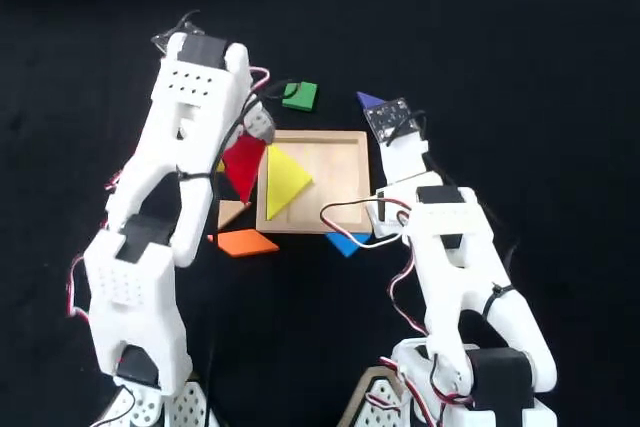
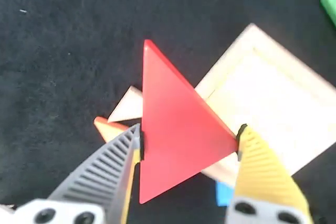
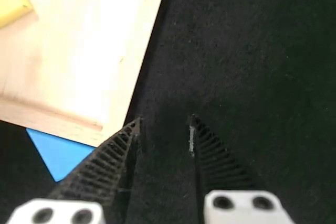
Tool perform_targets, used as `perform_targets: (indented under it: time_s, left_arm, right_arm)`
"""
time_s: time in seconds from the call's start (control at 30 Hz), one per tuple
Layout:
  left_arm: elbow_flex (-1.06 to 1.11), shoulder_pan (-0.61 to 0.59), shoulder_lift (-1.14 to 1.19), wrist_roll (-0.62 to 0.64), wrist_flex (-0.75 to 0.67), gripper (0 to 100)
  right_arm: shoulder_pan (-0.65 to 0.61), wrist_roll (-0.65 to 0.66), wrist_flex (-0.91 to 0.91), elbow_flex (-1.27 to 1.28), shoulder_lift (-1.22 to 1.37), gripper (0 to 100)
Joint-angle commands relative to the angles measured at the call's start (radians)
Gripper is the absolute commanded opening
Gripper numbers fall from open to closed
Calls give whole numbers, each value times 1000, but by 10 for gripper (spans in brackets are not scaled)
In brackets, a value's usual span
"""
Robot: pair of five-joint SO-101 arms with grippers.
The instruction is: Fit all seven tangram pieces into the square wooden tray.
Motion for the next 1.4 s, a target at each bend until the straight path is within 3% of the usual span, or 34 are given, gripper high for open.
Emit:
perform_targets:
  time_s: [0.0,0.27,0.53,0.93,1.03,1.2,1.37]
  left_arm:
    - [62,30,-91,-5,11,97]
    - [61,127,5,129,-18,98]
    - [-61,255,155,203,-84,38]
    - [-274,271,330,282,-52,35]
    - [-275,294,333,281,-28,113]
    - [-274,308,338,293,14,368]
    - [-266,291,330,310,14,372]
  right_arm:
    - [9,12,-17,-5,-35,141]
    - [158,5,-81,-12,-36,141]
    - [161,5,-101,-5,-36,141]
    - [158,6,-101,-5,-36,141]
    - [157,9,-101,-7,-36,141]
    - [157,11,-101,-7,-36,141]
    - [157,11,-101,-5,-36,141]
